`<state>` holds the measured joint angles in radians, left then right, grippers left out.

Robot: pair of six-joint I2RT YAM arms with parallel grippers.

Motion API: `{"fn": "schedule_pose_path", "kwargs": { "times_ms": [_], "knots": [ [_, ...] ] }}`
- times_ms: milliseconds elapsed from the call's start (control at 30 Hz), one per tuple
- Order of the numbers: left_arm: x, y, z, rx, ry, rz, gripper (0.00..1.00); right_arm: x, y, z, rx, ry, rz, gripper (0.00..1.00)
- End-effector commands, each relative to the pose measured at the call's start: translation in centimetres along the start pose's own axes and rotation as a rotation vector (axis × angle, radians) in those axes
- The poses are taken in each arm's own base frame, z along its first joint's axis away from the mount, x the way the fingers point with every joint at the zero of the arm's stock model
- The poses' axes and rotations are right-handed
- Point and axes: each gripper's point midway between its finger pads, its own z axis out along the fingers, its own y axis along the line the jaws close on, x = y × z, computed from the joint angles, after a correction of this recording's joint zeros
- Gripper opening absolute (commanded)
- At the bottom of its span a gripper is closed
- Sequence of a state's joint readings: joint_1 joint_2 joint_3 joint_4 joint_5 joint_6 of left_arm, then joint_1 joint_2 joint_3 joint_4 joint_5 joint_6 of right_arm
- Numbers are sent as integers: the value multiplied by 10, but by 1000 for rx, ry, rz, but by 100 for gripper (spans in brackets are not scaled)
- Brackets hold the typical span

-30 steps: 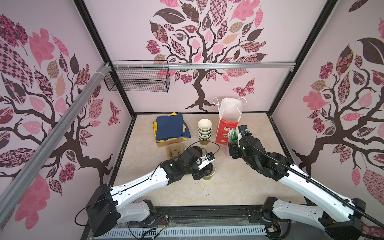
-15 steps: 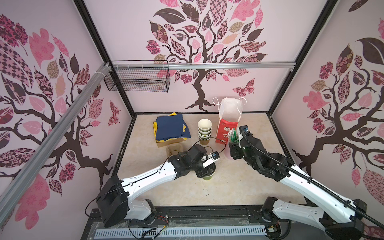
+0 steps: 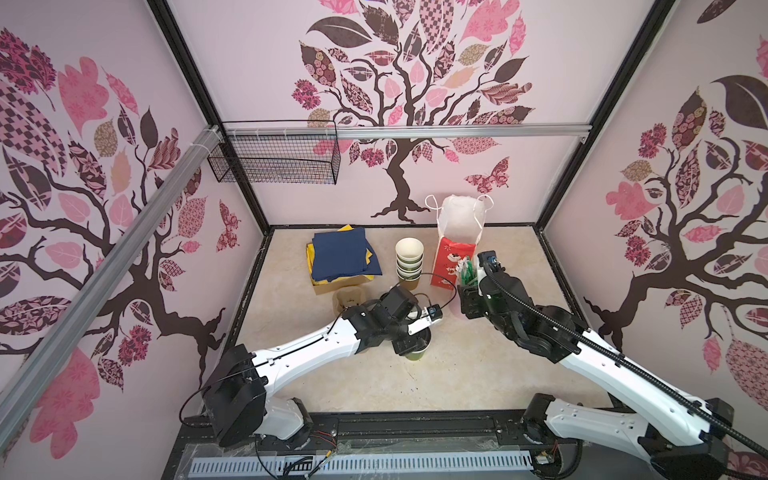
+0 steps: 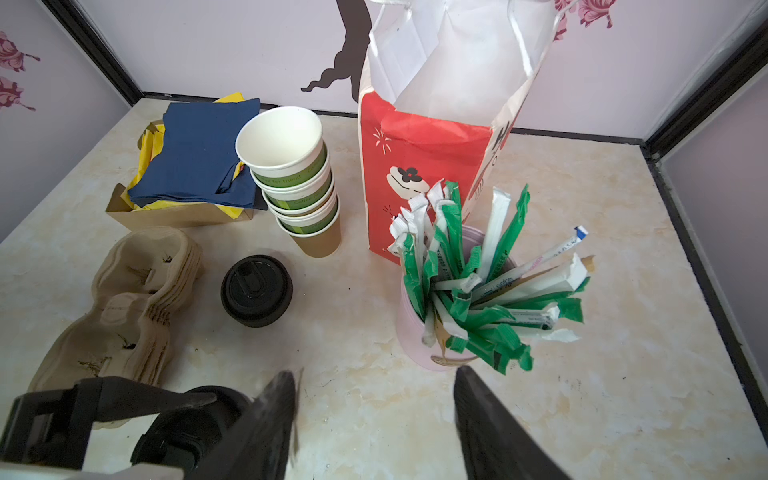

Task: Pack the takeout coffee
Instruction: 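Press the black lid down onto the white cup rim with the left gripper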

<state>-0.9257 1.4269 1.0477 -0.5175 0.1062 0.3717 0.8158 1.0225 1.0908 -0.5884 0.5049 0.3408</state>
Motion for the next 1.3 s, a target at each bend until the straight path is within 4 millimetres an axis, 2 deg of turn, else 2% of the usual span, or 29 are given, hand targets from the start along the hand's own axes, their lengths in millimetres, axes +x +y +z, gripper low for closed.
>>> {"fn": "schedule_pose_path", "kwargs": {
  "times_ms": [0, 500, 900, 1267],
  "knots": [
    [-16, 3, -4, 1, -33, 19, 67, -3, -6, -7, 13, -12, 15, 64],
    [-13, 3, 3, 24, 14, 21, 68, -7, -6, -8, 12, -21, 18, 64],
    [-20, 1, -5, 41, 14, -5, 67, -5, -7, -8, 15, -18, 20, 64],
    [-14, 0, 0, 53, 47, -12, 68, -5, -7, -9, 13, -21, 21, 64]
  ]
}}
